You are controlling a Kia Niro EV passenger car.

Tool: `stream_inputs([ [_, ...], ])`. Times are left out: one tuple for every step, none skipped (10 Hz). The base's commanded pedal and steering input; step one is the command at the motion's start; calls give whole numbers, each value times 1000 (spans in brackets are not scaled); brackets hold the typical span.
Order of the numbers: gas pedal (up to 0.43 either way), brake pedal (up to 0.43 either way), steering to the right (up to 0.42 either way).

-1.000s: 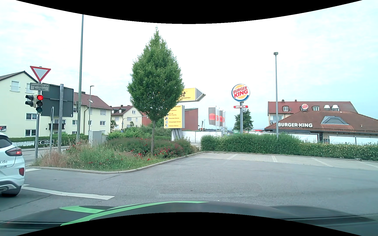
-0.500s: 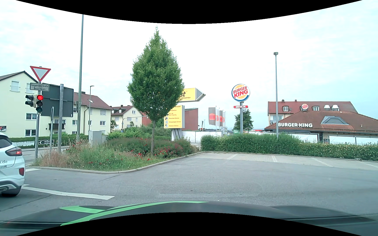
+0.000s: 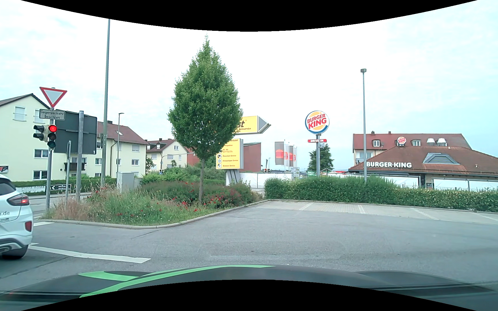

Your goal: Follow the waypoints while adhering to traffic rules and regulations

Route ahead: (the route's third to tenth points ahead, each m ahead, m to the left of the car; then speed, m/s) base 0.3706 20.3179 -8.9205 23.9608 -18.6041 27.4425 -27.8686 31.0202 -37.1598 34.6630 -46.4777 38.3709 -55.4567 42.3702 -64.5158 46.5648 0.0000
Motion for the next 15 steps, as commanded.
stream_inputs([
  [0,274,0],
  [0,280,0],
  [0,280,0],
  [0,280,0],
  [0,280,0],
  [0,280,0],
  [0,280,0],
  [0,280,0],
  [0,280,0],
  [0,280,0],
  [0,274,0],
  [0,280,0],
  [0,280,0],
  [0,280,0],
  [0,280,0],
])
